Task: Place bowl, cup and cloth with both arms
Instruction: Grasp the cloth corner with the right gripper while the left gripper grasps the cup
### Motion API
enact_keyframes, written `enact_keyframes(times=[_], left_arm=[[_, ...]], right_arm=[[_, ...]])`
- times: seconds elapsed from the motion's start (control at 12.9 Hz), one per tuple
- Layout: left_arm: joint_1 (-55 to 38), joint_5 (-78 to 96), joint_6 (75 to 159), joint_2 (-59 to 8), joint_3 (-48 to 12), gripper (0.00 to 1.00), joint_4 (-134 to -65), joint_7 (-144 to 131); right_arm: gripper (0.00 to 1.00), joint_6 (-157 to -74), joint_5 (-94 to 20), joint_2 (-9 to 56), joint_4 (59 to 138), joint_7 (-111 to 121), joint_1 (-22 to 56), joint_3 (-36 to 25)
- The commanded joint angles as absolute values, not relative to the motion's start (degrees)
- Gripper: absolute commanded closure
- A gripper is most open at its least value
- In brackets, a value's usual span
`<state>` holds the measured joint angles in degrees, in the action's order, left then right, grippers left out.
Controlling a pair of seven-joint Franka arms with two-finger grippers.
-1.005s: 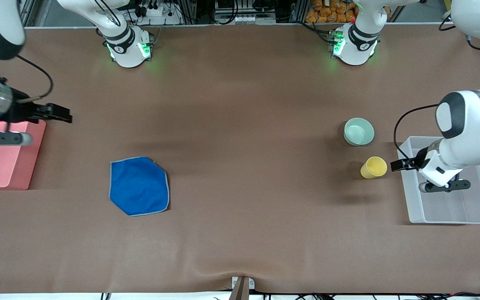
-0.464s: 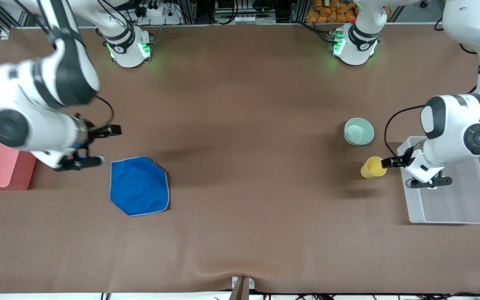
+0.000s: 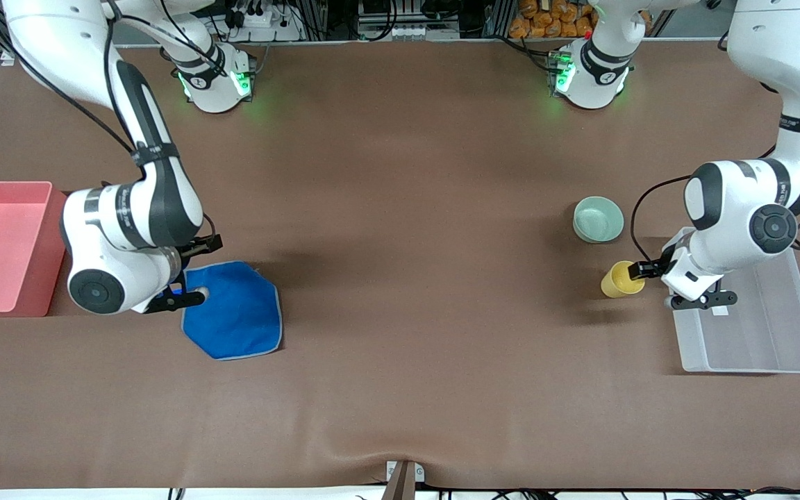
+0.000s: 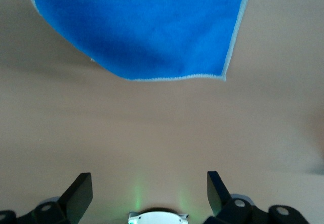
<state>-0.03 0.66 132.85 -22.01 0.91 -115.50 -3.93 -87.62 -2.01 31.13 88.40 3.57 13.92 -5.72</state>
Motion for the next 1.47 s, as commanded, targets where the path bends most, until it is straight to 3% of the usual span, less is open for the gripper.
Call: enact_keyframes(times=[0.0, 0.15, 0.23, 0.54, 0.85, 1.08, 1.39], left_arm=[[-0.35, 1.76, 134.38, -22.59, 0.88, 0.56, -115.93, -5.36], [-0.35, 1.67, 134.56, -22.67, 0.79, 0.94, -115.84, -5.54], [-0.26, 1.76, 134.47, -22.59, 0.79, 1.0, -115.49, -5.62], [-0.97, 1.58, 133.51, -21.62, 0.7, 1.0, -112.17, -13.61], [1.31, 1.06, 115.1, -20.3, 1.75, 1.0, -98.75, -11.87], [1.32, 1.76, 103.12, -20.65, 7.45, 1.0, -87.05, -5.74], [1.23, 2.81, 103.87, -28.79, 17.3, 1.0, -79.3, 7.7]], right_arm=[[0.0, -90.42, -1.41, 30.67, 87.71, 5.44, 16.77, -5.19], [0.0, -94.55, -1.14, 31.2, 87.63, 5.98, 21.07, -5.19], [0.0, -96.22, -0.71, 32.25, 87.19, 6.06, 21.88, -5.19], [0.0, -103.33, -1.58, 37.0, 86.05, 22.68, 22.24, -5.01], [0.0, -108.37, -1.67, 39.8, 86.22, 31.9, 22.41, -5.01], [0.0, -108.37, -2.64, 41.4, 87.88, 32.43, 21.71, -5.01], [0.0, -108.55, -2.81, 42.27, 89.74, 32.26, 21.18, -5.01]])
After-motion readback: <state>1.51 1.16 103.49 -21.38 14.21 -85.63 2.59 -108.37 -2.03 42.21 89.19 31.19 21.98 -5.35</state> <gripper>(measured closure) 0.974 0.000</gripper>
